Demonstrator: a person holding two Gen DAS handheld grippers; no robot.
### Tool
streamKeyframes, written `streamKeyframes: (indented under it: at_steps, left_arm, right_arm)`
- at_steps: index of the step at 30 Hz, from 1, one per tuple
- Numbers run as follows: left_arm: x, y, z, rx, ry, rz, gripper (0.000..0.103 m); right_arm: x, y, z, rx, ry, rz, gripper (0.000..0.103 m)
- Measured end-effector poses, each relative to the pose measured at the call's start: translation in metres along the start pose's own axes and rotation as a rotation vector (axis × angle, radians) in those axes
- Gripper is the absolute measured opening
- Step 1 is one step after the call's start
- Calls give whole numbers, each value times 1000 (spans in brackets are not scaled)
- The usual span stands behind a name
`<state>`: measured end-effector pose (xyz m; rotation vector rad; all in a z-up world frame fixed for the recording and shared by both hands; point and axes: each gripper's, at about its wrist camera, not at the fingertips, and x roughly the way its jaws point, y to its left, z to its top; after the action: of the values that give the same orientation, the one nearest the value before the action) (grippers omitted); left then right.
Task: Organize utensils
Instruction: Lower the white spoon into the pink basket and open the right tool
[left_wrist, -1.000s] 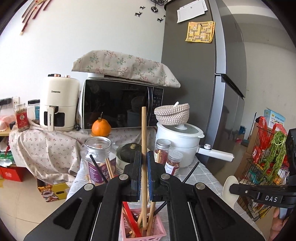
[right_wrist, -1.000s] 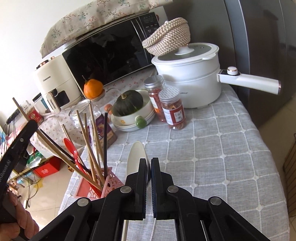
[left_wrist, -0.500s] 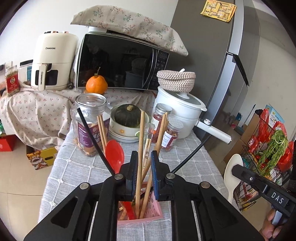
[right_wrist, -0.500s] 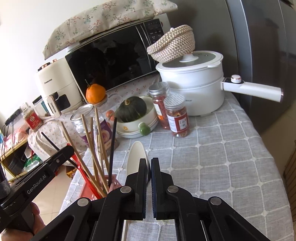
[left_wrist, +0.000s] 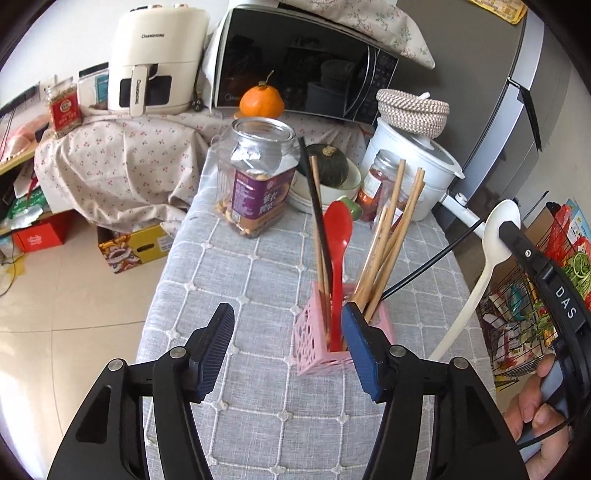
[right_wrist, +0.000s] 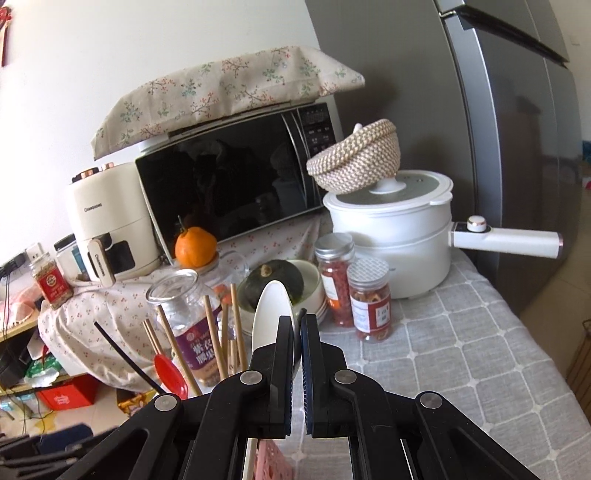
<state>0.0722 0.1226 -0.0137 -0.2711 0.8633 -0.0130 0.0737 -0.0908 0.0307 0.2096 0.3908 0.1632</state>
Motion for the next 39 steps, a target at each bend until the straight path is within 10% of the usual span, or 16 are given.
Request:
streamKeyframes:
  at_steps: [18, 30, 39]
  left_arm:
    - [18, 47, -6, 19, 72, 70, 63]
    - [8, 19, -18, 69, 87, 39, 64]
    - [-28, -30, -34, 107, 4, 51, 80]
  right_arm:
    - [38, 47, -38, 44, -80, -124, 7]
    - [10, 28, -24, 48, 68, 46, 41]
    - [-32, -21, -19, 14, 172, 18, 59]
